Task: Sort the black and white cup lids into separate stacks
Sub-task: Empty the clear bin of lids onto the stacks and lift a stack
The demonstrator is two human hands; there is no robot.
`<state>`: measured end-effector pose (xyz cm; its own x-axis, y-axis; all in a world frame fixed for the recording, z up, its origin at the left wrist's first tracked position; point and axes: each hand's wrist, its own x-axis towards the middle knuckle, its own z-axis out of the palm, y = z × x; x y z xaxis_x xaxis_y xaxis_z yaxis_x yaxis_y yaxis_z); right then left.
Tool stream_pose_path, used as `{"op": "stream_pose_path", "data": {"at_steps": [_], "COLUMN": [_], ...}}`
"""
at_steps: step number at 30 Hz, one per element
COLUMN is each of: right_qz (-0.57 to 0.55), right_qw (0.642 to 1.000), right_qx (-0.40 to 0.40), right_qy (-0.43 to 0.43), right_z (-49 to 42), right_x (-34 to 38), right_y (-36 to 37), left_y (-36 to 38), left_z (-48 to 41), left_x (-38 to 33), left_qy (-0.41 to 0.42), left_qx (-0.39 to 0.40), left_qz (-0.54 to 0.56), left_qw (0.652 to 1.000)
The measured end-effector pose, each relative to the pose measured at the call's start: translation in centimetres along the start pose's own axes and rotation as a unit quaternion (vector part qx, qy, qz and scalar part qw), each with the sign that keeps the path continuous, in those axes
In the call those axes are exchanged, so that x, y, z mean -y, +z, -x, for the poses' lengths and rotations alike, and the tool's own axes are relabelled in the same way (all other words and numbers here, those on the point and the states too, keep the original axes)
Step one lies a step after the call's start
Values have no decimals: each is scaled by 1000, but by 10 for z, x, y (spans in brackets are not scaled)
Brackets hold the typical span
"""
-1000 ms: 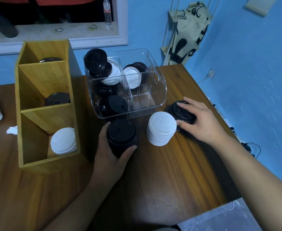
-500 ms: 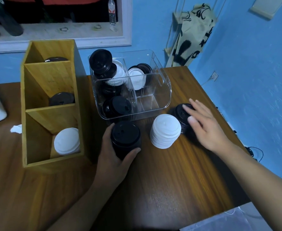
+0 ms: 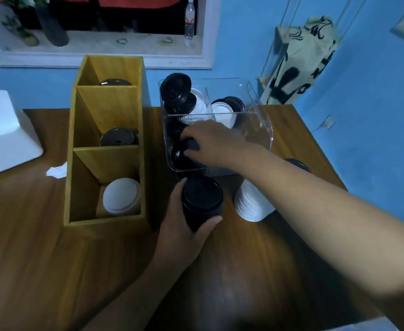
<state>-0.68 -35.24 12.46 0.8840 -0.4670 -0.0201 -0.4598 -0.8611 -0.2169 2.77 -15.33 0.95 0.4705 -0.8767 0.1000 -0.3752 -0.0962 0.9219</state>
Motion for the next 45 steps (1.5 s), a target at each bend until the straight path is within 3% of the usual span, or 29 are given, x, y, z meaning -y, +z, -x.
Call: {"op": "stream_pose_path", "data": {"at_steps": [6, 10, 14, 17, 21, 23, 26, 30, 32, 35, 38, 40, 45], "right_qz": [159, 256, 257, 170, -70, -223, -426, -507, -498, -423, -225, -147, -106], "right_qw": [976, 959, 960, 982, 996, 970, 896, 833, 820, 835, 897, 916, 951], "right_qx": [148, 103, 88, 83, -20, -49, -46, -12, -18, -40, -56, -89, -108], "right_qy": [-4, -58, -62, -8, 55, 82, 120, 222, 283, 349, 375, 362, 269], "right_z": [-36, -34, -21, 7, 77, 125, 194, 251, 264, 272, 278, 280, 277], "right_x": [3, 2, -4, -6, -17, -20, -15, -15, -16, -21, -24, -18, 10], "right_y": [10, 1, -32, -62, -81, -71, -33, 38, 64, 86, 91, 90, 104], "left_y": [-1, -2, -3, -3, -3, -2, -1, 0, 0, 0, 0, 0, 0], "left_z": [0, 0, -1, -1, -1, -1, -1, -2, -2, -2, -2, -2, 0], "left_x": [1, 1, 0, -1, -2, 0, 4, 5, 6, 3, 0, -1, -4], "left_qy": [-4, -2, -4, 3, 7, 8, 11, 21, 26, 29, 33, 34, 38], "left_qx": [11, 12, 11, -1, -3, 2, 2, -3, -8, -7, -8, -6, -8], "left_qz": [-3, 6, 5, 7, 11, 14, 12, 2, 0, -3, -12, -12, -10], "left_qw": [1000, 1000, 1000, 1000, 1000, 1000, 1000, 1000, 1000, 1000, 999, 999, 999]}}
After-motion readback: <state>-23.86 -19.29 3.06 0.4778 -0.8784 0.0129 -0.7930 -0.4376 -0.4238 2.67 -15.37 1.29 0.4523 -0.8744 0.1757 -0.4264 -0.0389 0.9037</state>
